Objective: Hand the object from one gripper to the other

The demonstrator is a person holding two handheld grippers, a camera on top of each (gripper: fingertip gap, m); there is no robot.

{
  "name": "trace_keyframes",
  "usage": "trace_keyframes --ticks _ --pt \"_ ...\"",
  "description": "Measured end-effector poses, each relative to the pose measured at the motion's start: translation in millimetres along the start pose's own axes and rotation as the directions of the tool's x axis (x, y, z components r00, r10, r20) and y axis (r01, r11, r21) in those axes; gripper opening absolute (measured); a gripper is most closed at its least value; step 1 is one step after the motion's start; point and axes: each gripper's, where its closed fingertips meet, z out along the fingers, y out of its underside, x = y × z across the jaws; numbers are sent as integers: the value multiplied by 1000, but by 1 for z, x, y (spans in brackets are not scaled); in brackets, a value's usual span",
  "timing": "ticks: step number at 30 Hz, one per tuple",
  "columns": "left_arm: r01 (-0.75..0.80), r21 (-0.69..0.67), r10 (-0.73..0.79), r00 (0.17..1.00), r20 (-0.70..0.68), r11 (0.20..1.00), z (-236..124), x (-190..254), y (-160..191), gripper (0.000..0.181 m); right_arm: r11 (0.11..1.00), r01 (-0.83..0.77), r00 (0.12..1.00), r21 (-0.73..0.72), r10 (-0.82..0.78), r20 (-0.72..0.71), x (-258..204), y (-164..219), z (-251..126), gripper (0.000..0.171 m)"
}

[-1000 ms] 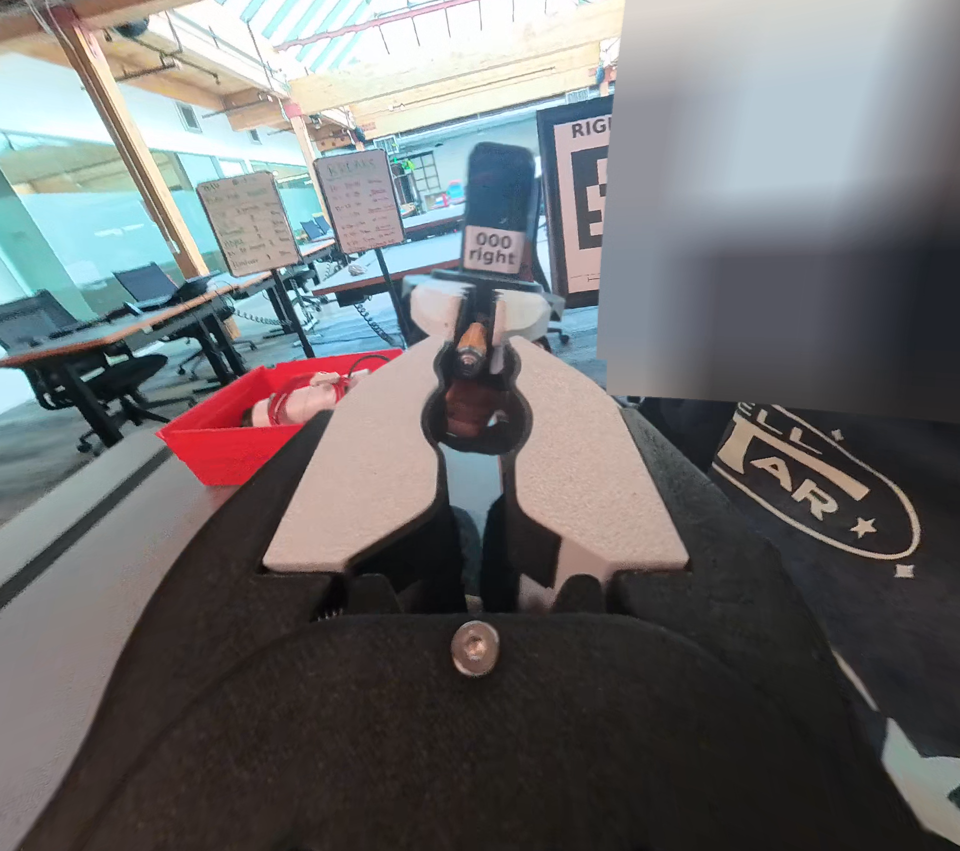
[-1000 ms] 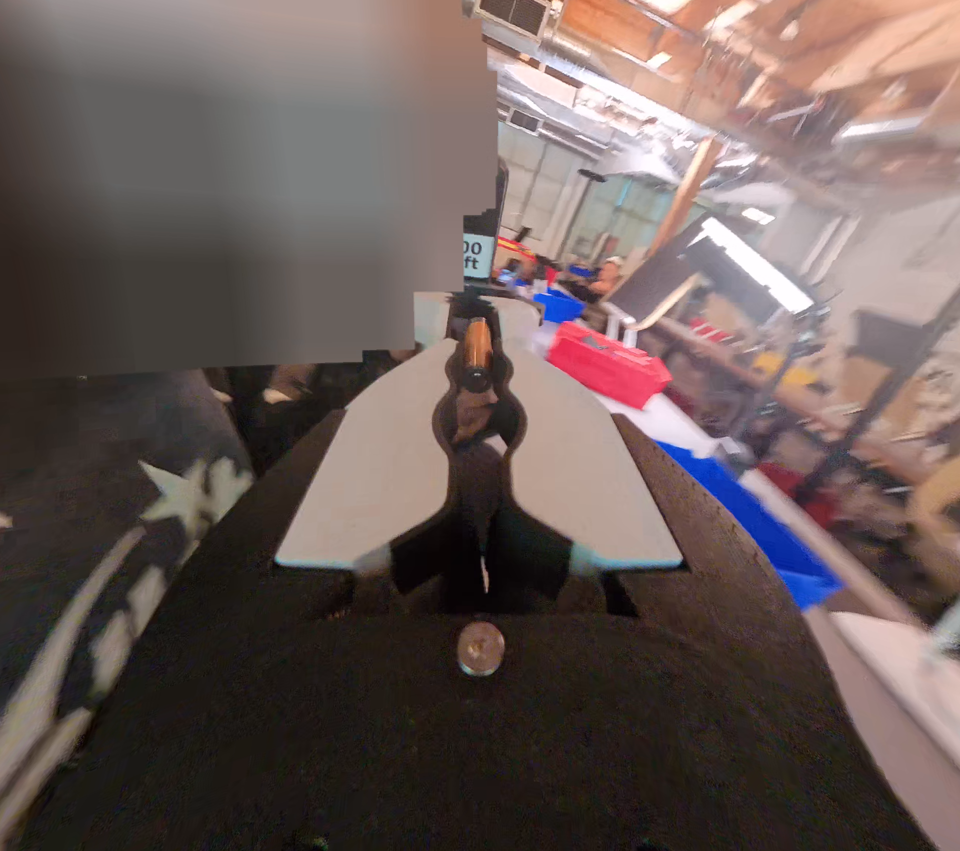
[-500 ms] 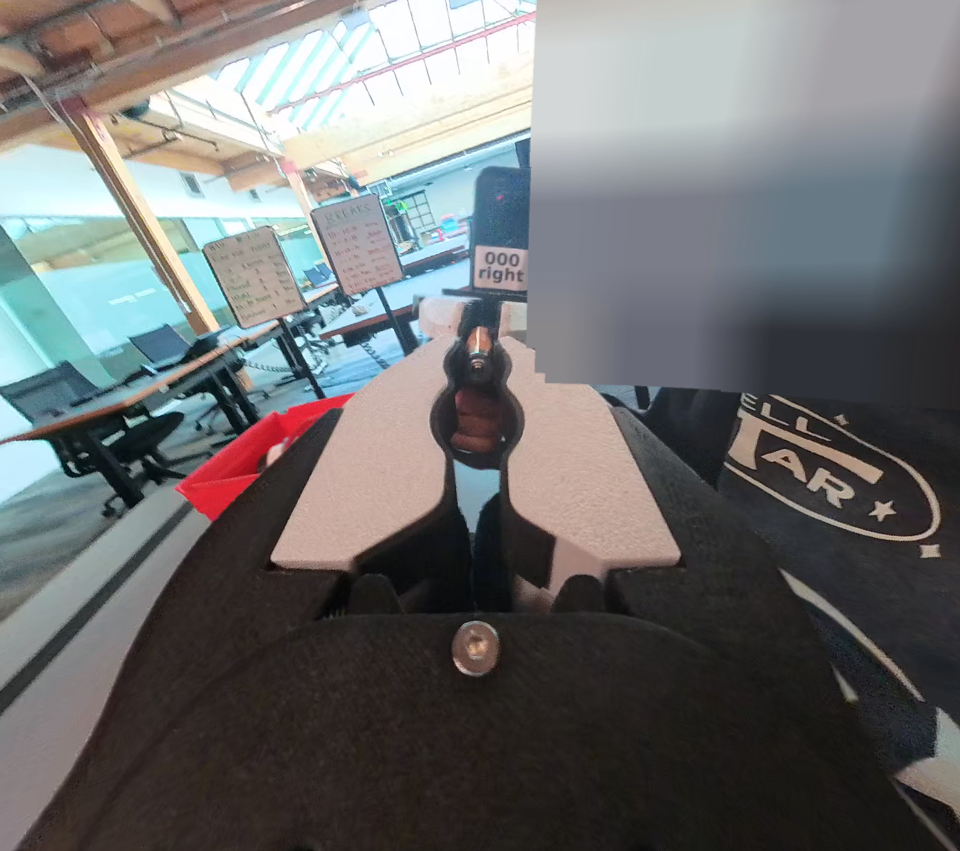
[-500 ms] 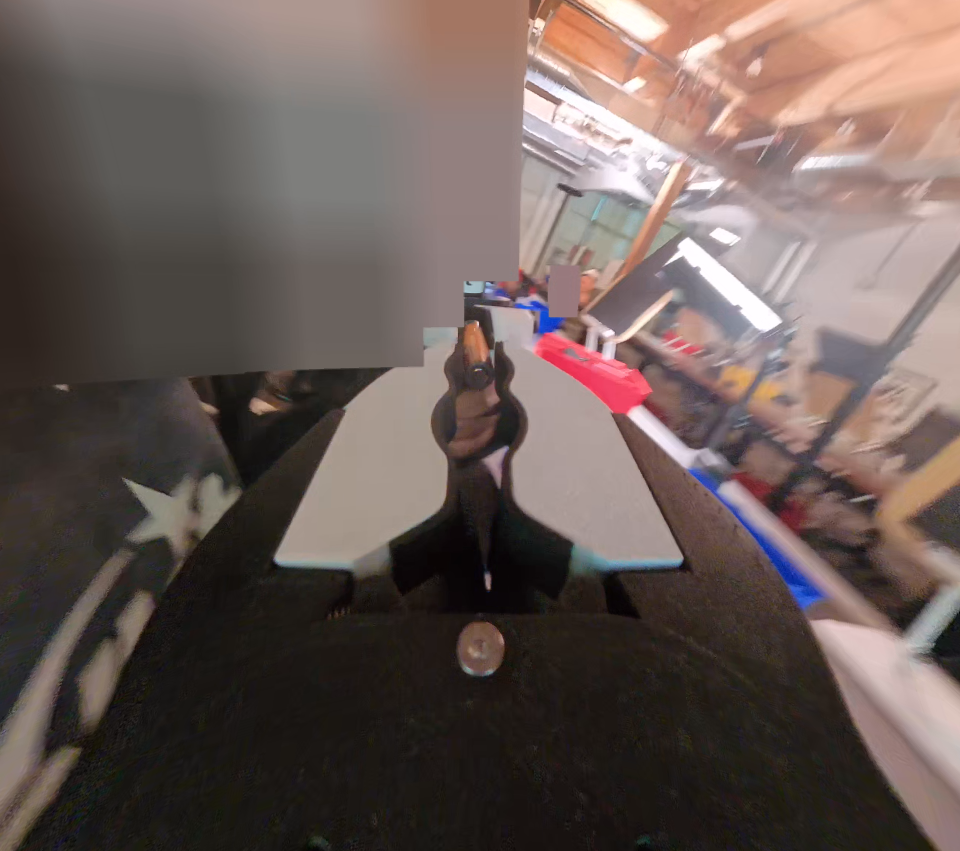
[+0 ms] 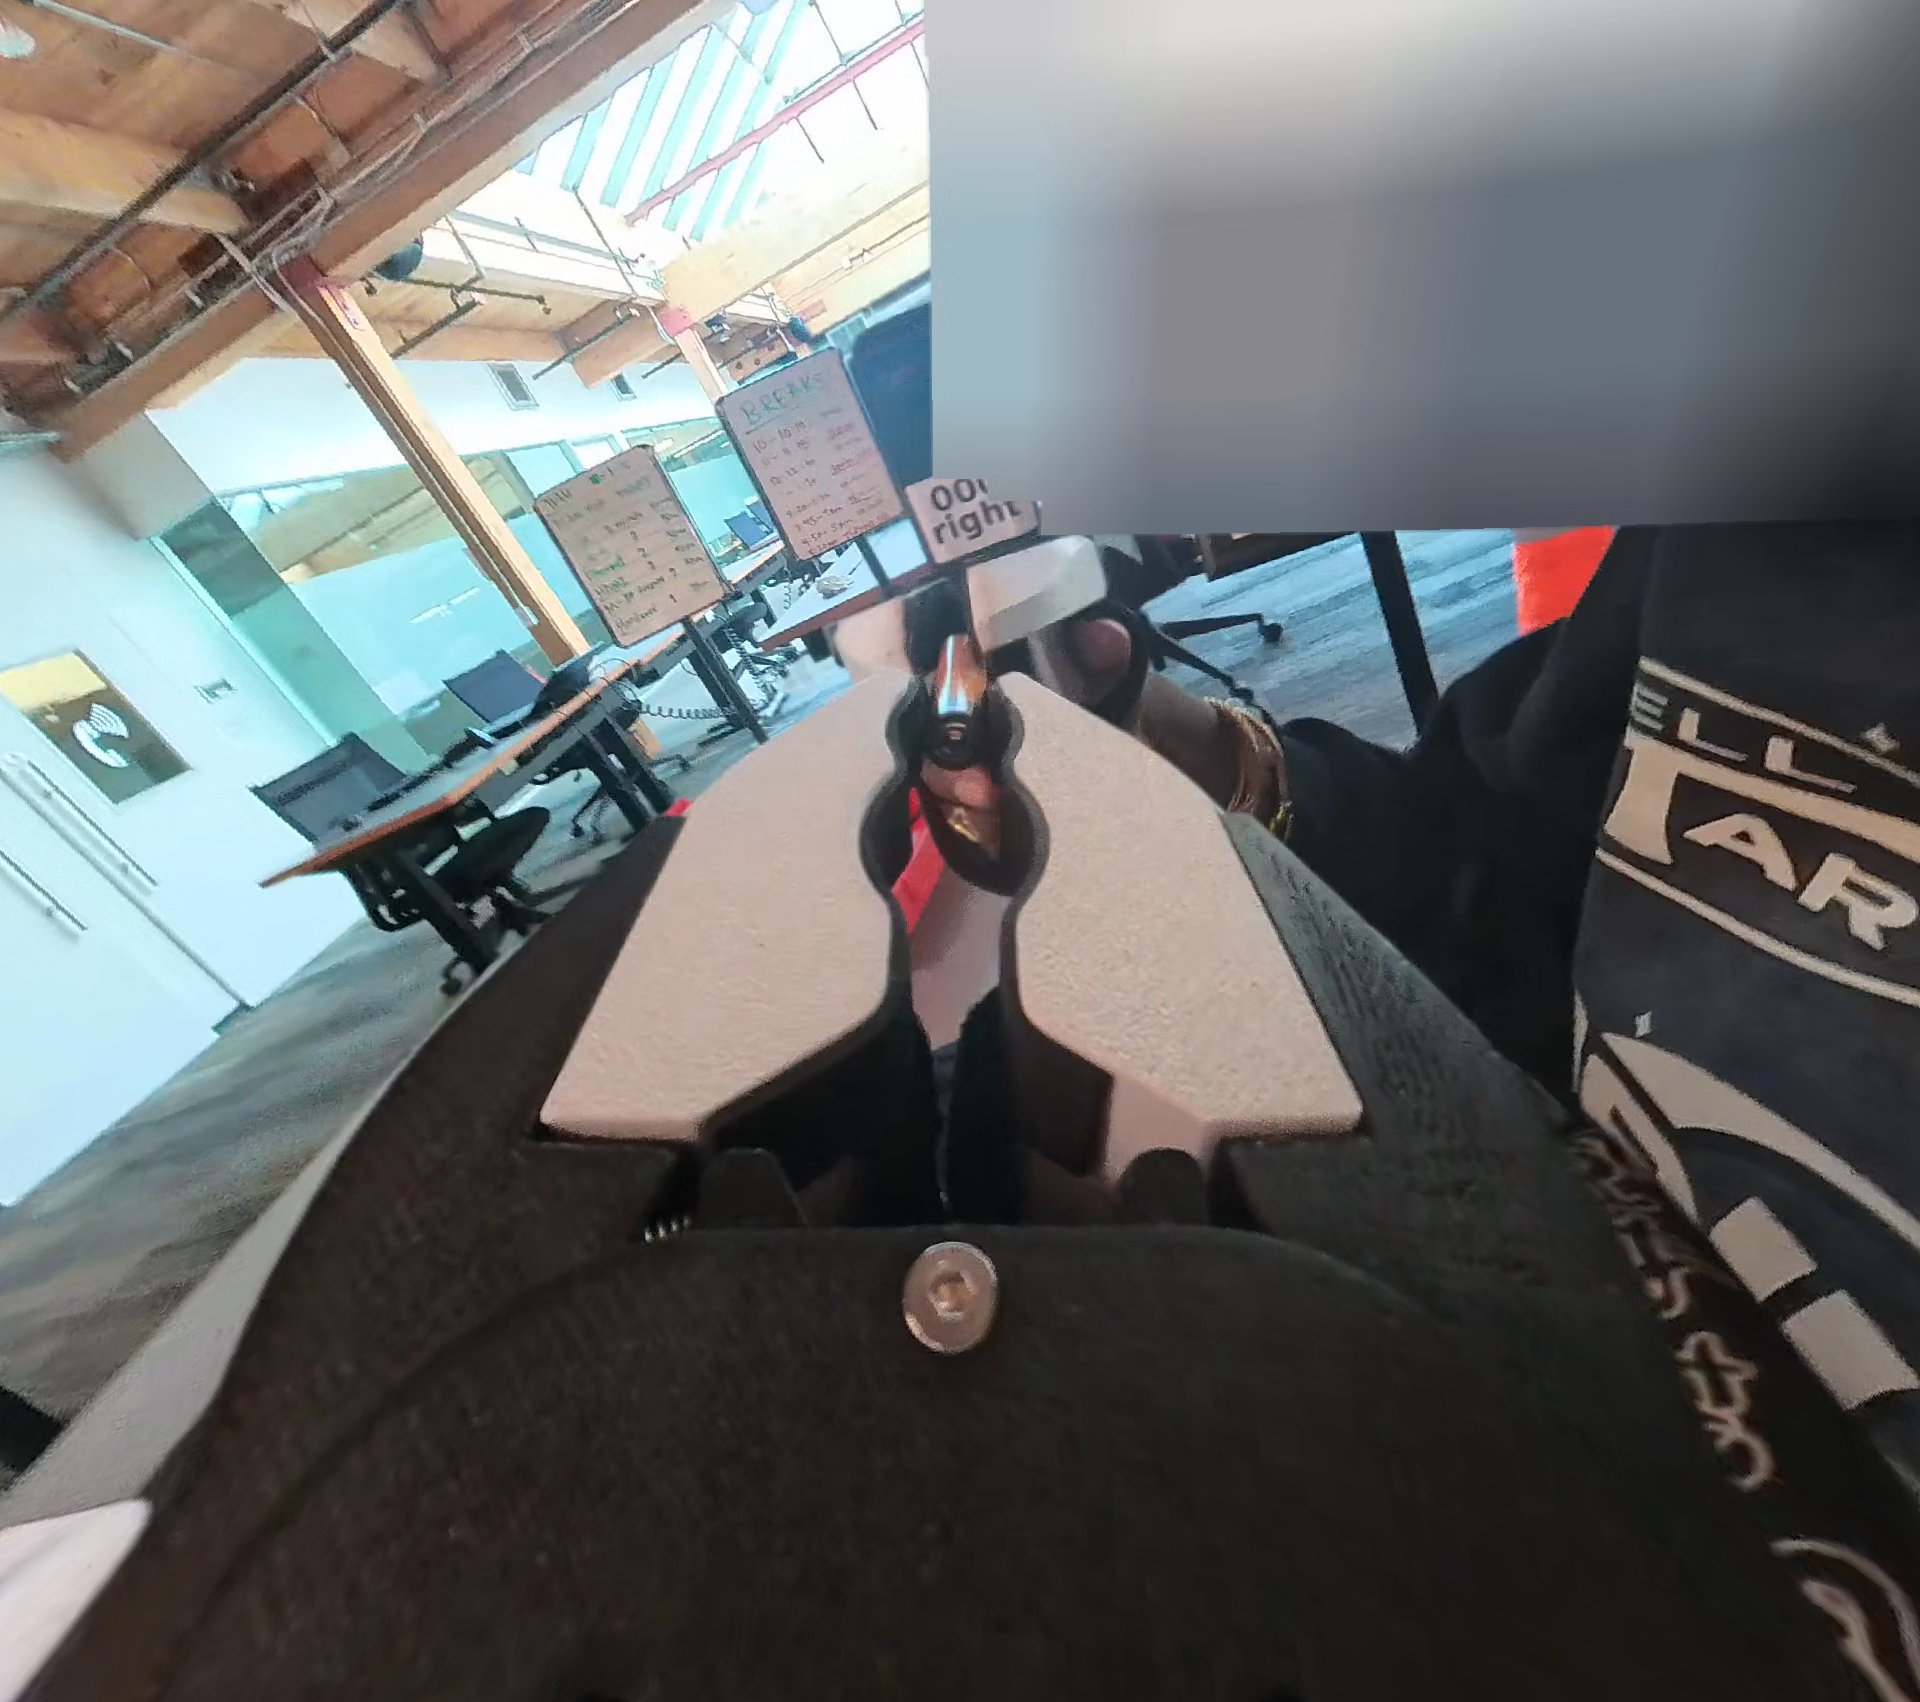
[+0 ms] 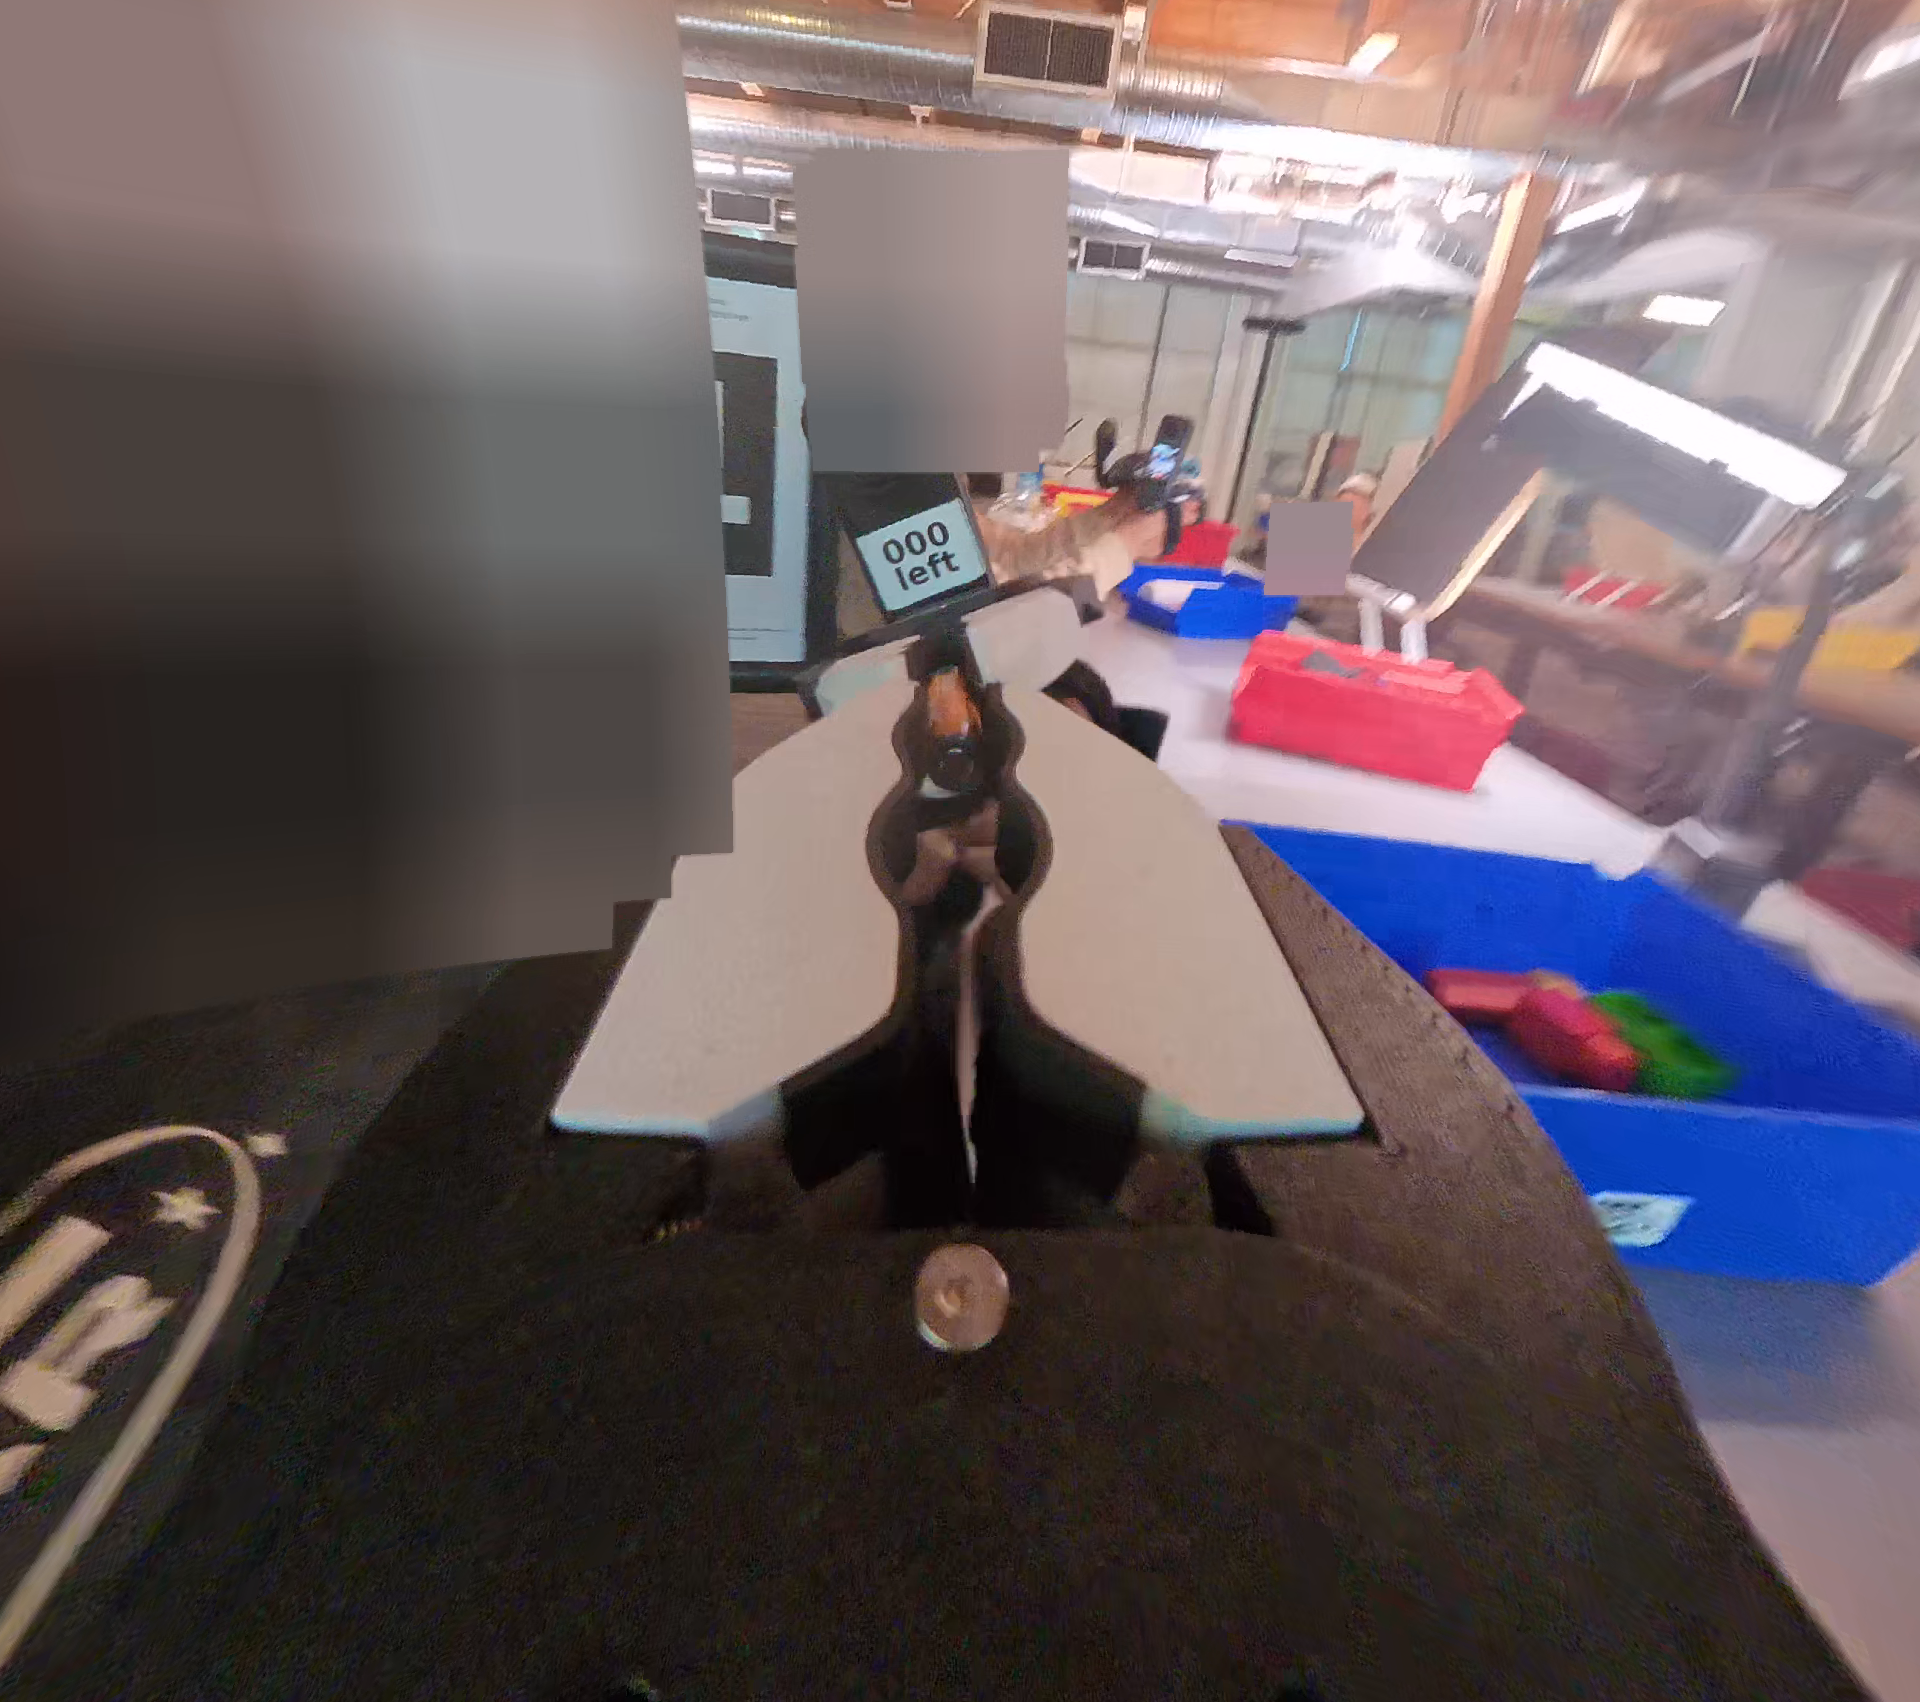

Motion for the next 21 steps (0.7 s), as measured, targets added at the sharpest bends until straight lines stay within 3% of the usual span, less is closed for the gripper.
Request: trace_keyframes --ticks 1,6,11,21 --pt "25 12 -25 1000 0 1000 0 -1 -1 11 997 77 997 6 -77 -12 -1 -1 -1 10" --pt "153 9 -152 987 -57 988 -1 2 -1 14 954 298 954 -2 -298 -42 -7 -5 -3 10" --pt "168 12 -167 983 -79 986 0 5 -1 0 936 352 934 -20 -353 -55 -7 -3 -2 9" --pt "207 15 -206 978 -37 978 -1 -11 10 0 945 324 941 -35 -326 -94 7 4 -2 0"
